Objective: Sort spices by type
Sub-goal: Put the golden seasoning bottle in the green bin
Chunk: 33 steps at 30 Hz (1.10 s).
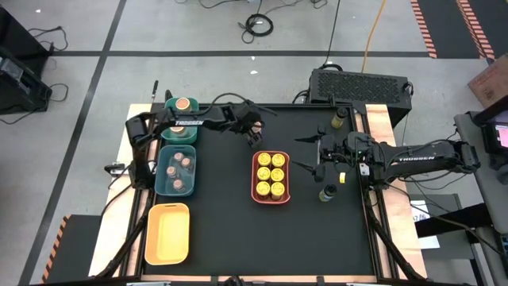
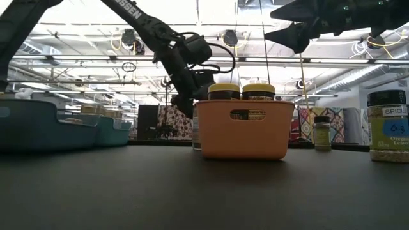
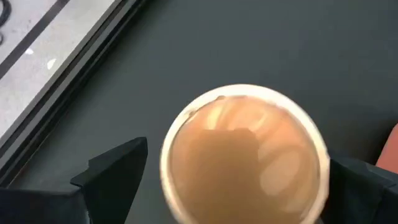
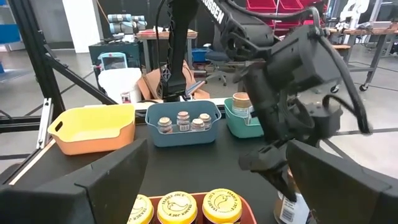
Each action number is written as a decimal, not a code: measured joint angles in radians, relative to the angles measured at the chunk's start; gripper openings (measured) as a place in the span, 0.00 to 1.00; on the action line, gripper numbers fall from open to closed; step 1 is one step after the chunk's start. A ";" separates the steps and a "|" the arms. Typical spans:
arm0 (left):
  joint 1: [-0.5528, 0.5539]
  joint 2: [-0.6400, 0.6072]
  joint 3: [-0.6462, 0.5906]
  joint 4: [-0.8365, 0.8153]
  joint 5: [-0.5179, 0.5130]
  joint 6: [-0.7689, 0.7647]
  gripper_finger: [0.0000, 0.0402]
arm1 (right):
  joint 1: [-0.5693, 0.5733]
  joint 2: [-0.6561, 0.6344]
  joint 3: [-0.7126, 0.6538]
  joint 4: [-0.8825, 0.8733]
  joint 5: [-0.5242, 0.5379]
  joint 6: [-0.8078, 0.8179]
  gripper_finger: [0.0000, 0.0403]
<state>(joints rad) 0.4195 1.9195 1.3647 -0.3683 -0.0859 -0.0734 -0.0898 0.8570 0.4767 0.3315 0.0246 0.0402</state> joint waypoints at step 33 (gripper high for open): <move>0.024 -0.041 0.000 -0.024 0.069 -0.022 0.70 | 0.000 0.000 0.000 -0.015 0.000 -0.017 0.93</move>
<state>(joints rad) 0.4438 1.8788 1.3651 -0.3925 -0.0170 -0.0956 -0.0898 0.8570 0.4767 0.3169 0.0244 0.0234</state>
